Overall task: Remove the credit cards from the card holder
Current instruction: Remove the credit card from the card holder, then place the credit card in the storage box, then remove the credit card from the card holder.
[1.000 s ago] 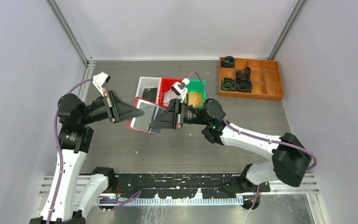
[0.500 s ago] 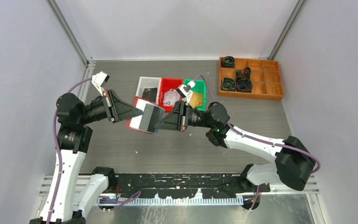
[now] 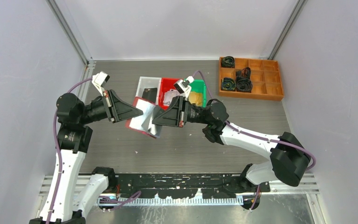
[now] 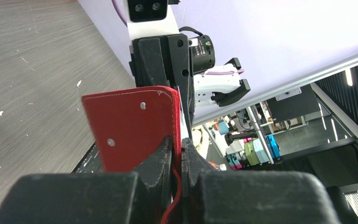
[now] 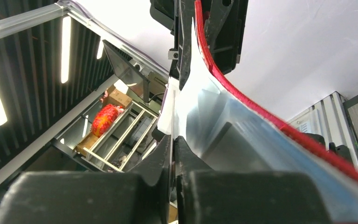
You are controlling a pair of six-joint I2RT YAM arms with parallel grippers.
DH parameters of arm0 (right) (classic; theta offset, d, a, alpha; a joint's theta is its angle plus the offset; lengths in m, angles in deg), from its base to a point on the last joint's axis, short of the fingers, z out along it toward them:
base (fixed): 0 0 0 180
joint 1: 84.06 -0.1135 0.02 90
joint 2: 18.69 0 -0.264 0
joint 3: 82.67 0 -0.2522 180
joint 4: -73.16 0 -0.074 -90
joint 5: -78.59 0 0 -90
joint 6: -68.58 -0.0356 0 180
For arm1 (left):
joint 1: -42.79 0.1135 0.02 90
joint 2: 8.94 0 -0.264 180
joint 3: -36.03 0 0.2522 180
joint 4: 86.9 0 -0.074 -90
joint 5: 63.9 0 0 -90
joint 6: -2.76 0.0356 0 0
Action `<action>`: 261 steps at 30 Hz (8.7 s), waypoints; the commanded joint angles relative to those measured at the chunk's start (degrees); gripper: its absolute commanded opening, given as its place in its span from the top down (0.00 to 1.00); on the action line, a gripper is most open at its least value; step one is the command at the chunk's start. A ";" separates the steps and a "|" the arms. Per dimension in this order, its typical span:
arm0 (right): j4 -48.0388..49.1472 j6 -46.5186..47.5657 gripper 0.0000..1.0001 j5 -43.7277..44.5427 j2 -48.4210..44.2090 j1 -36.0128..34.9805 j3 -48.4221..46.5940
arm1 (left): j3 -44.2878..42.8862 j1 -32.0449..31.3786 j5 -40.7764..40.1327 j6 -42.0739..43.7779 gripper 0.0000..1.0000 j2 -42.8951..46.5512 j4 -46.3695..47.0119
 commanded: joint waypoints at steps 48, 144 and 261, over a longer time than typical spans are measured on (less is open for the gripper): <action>-93.91 54.28 0.98 7.95 66.38 17.14 -93.03 | -14.68 1.01 -0.50 38.88 1.00 5.39 -33.37; -32.69 38.98 0.25 -4.20 -7.82 1.67 -3.63 | -14.59 1.02 3.00 17.79 1.00 3.88 -12.67; -77.28 72.61 0.99 5.76 -3.76 -14.41 -35.94 | -22.70 1.02 2.28 48.18 0.70 2.42 -38.96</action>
